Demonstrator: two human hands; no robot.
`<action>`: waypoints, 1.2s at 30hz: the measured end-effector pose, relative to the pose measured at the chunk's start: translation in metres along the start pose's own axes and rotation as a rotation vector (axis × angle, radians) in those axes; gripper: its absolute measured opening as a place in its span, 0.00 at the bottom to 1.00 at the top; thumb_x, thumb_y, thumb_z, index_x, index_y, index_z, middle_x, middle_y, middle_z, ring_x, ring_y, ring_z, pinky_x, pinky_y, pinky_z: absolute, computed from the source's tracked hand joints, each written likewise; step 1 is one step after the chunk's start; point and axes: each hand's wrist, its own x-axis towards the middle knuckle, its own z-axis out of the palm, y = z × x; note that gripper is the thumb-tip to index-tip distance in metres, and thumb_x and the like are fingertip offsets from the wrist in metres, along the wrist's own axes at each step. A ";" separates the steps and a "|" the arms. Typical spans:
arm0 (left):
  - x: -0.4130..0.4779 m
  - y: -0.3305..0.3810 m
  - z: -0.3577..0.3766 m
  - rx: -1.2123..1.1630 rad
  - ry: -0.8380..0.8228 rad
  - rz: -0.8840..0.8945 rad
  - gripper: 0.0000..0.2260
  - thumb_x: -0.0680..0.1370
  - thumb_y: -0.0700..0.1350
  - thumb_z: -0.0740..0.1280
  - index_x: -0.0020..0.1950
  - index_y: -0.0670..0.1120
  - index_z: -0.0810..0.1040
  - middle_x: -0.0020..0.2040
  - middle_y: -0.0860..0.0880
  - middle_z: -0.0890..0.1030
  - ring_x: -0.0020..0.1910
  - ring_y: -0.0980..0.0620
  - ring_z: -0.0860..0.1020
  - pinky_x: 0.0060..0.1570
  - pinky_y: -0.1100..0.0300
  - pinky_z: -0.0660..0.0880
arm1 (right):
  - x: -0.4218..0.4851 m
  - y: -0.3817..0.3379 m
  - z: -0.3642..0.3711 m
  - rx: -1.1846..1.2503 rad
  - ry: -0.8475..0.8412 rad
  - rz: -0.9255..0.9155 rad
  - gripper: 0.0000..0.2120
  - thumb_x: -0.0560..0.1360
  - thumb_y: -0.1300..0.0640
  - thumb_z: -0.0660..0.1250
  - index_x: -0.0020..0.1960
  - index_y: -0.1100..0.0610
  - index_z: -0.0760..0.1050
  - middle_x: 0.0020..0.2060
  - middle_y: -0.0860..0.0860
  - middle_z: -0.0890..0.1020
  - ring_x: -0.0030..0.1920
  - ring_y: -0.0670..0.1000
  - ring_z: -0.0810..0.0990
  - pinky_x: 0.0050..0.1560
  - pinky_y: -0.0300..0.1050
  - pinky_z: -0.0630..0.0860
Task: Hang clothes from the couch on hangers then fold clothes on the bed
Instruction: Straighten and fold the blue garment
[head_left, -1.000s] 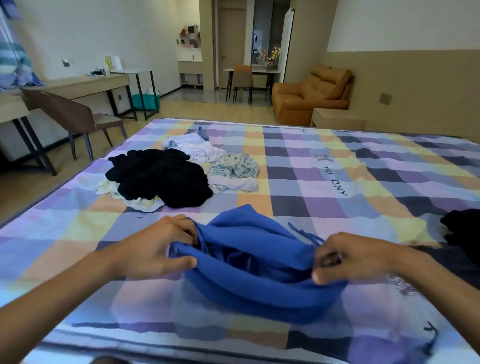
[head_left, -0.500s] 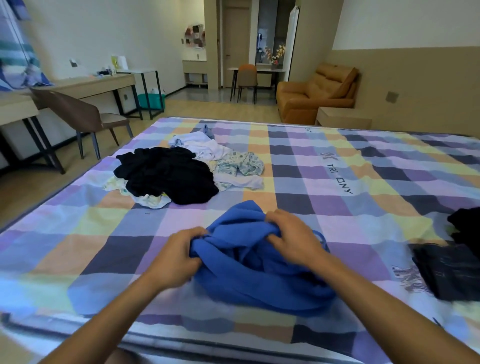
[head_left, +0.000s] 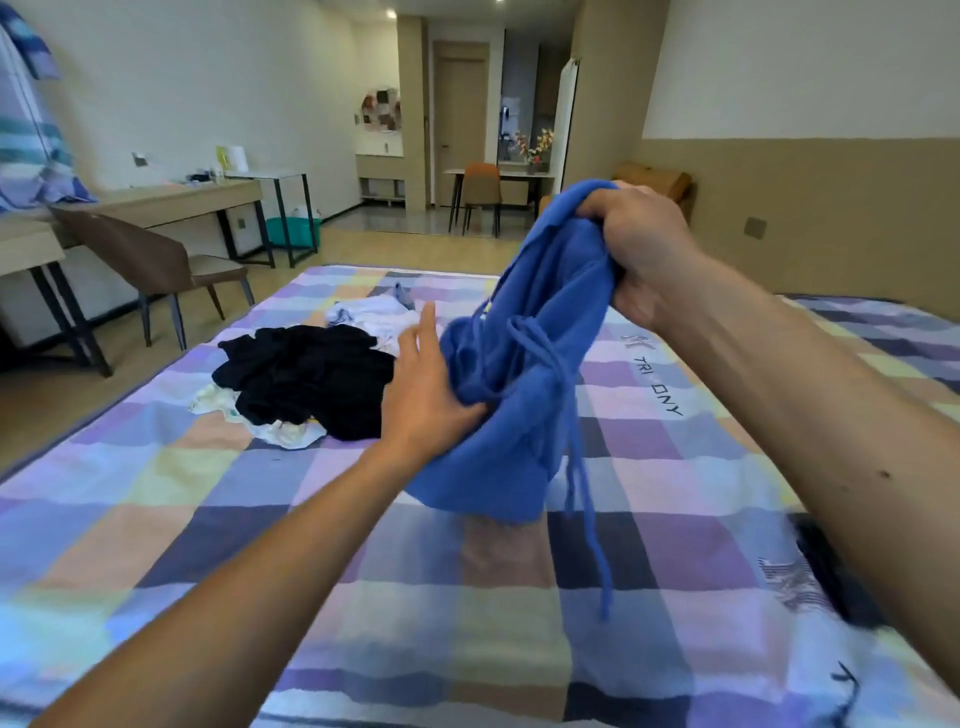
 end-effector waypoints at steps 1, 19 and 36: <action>0.000 -0.016 0.009 0.110 -0.021 -0.092 0.42 0.68 0.53 0.75 0.78 0.49 0.59 0.73 0.42 0.68 0.67 0.37 0.72 0.58 0.45 0.73 | 0.001 0.001 -0.003 0.005 0.007 0.022 0.11 0.77 0.69 0.58 0.43 0.58 0.75 0.40 0.59 0.80 0.39 0.57 0.81 0.41 0.50 0.83; 0.137 0.090 -0.139 -0.513 -0.148 -0.054 0.04 0.80 0.41 0.67 0.49 0.46 0.81 0.39 0.50 0.86 0.35 0.55 0.82 0.39 0.60 0.80 | 0.080 -0.053 -0.120 -1.238 0.258 -0.306 0.08 0.74 0.58 0.75 0.48 0.62 0.81 0.41 0.60 0.80 0.44 0.56 0.78 0.43 0.45 0.67; 0.125 0.149 -0.138 0.252 -0.277 0.605 0.16 0.70 0.31 0.70 0.55 0.44 0.76 0.49 0.47 0.80 0.48 0.49 0.79 0.47 0.56 0.75 | 0.072 -0.008 -0.034 -0.810 -0.295 -0.194 0.12 0.75 0.61 0.74 0.55 0.66 0.81 0.54 0.63 0.84 0.54 0.57 0.84 0.62 0.64 0.77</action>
